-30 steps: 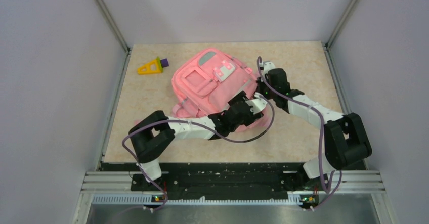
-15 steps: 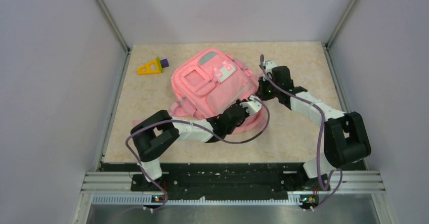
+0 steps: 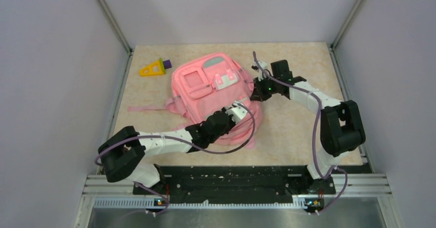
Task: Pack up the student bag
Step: Zip the student bag at the center of the board, then reset both arms
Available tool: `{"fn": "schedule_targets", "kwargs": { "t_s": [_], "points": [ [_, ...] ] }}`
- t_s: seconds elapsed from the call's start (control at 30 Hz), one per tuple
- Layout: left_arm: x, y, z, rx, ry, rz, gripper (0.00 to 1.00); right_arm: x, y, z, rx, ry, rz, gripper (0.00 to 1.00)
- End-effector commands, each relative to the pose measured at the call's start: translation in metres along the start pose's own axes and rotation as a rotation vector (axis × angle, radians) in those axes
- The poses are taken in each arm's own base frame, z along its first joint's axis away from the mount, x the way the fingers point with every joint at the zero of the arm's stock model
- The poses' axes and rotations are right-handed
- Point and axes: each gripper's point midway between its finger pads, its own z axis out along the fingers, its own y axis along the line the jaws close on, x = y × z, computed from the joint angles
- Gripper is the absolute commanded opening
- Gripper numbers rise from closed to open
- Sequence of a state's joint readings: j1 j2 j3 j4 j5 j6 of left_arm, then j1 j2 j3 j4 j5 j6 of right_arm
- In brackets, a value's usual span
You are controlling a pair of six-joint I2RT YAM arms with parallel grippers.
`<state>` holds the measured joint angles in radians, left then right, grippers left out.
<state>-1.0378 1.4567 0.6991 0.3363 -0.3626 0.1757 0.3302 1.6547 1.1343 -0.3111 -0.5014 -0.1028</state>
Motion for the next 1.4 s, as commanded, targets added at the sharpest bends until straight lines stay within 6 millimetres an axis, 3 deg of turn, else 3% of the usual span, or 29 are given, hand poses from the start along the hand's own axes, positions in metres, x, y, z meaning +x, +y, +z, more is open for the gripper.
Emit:
{"fn": "schedule_targets", "kwargs": {
  "t_s": [0.0, 0.17, 0.3, 0.33, 0.37, 0.43, 0.47, 0.53, 0.63, 0.73, 0.87, 1.0, 1.13, 1.27, 1.37],
  "points": [
    [0.035, -0.01, -0.023, 0.06, 0.126, -0.043, 0.0, -0.056, -0.001, 0.004, -0.04, -0.143, -0.123, 0.0],
    [0.03, -0.012, -0.029, 0.079, 0.102, -0.067, 0.0, -0.077, -0.003, 0.015, -0.025, -0.201, -0.136, 0.0],
    [0.029, -0.012, -0.029, 0.076, 0.109, -0.076, 0.0, -0.094, -0.003, 0.009, -0.003, -0.253, -0.14, 0.0],
    [0.028, -0.01, -0.028, 0.068, 0.112, -0.087, 0.02, -0.095, -0.003, 0.005, 0.007, -0.256, -0.136, 0.05],
    [0.026, -0.008, -0.028, 0.052, 0.113, -0.105, 0.15, -0.095, -0.003, 0.001, 0.022, -0.26, -0.128, 0.2],
    [0.019, -0.003, -0.028, 0.031, 0.11, -0.147, 0.52, -0.096, -0.004, -0.013, 0.071, -0.284, -0.114, 0.5],
    [0.014, -0.002, -0.029, 0.026, 0.099, -0.178, 0.63, -0.095, -0.006, -0.02, 0.099, -0.292, -0.102, 0.61],
    [0.003, 0.002, -0.03, 0.035, 0.073, -0.238, 0.72, -0.091, -0.013, -0.036, 0.17, -0.312, -0.067, 0.74],
    [-0.012, 0.011, -0.032, 0.061, 0.048, -0.311, 0.77, -0.082, -0.026, -0.061, 0.231, -0.345, 0.031, 0.8],
    [-0.027, 0.045, -0.036, 0.016, 0.028, -0.41, 0.79, -0.074, -0.045, -0.091, 0.315, -0.381, 0.131, 0.81],
    [-0.032, 0.114, -0.053, -0.136, 0.011, -0.564, 0.8, -0.066, -0.067, -0.139, 0.517, -0.45, 0.213, 0.81],
    [-0.039, 0.183, -0.089, -0.295, -0.026, -0.711, 0.87, -0.072, -0.064, -0.192, 0.663, -0.579, 0.204, 0.86],
    [-0.055, 0.239, -0.138, -0.42, -0.107, -0.783, 0.88, -0.079, -0.046, -0.247, 0.743, -0.745, 0.165, 0.91],
    [-0.039, 0.269, -0.176, -0.595, -0.119, -0.763, 0.92, -0.067, -0.043, -0.27, 0.81, -0.847, 0.143, 0.94],
    [-0.014, 0.269, -0.185, -0.67, -0.104, -0.778, 0.93, -0.055, -0.042, -0.274, 0.826, -0.908, 0.144, 0.95]
  ]
}}
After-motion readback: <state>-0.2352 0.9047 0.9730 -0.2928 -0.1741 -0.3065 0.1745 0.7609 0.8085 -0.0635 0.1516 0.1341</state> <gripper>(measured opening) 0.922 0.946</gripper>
